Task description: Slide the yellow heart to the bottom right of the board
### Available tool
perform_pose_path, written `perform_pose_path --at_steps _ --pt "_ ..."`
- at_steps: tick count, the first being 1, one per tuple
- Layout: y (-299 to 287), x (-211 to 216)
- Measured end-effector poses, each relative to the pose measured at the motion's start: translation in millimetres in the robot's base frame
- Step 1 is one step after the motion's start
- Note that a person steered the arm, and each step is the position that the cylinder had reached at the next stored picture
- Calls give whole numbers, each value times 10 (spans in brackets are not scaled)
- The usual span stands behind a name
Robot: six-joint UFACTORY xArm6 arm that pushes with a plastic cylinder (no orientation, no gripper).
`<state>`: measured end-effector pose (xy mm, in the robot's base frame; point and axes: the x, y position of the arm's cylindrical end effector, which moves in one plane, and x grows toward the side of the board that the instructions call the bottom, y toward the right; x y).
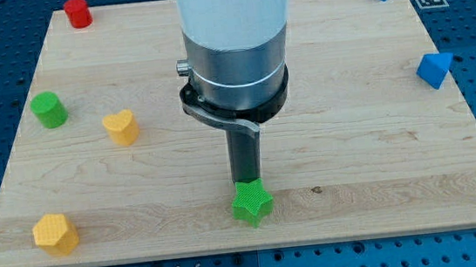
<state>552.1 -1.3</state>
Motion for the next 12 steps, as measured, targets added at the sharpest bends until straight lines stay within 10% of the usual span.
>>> perform_pose_path --at_steps 5,12 --pt "-2025 -631" --pt "-642 -1117"
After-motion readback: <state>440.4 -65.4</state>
